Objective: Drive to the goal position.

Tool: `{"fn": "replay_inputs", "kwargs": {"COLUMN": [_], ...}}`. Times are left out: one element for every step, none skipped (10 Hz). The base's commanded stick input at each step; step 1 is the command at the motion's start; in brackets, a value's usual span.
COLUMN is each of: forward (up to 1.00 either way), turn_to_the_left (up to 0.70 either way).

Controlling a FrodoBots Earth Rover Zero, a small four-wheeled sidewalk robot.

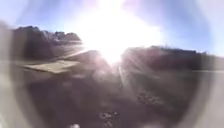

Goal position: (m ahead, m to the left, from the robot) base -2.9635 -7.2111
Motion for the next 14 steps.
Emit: {"fn": "replay_inputs", "kwargs": {"forward": [0.00,0.00,0.00,0.00,0.00,0.00,0.00,0.00,0.00,0.00,0.00,0.00,0.00,0.00], "turn_to_the_left": [-0.70,-0.70,-0.70,-0.70,-0.70,-0.70,-0.70,-0.70,-0.70,-0.67,-0.63,0.00,0.00,0.00]}}
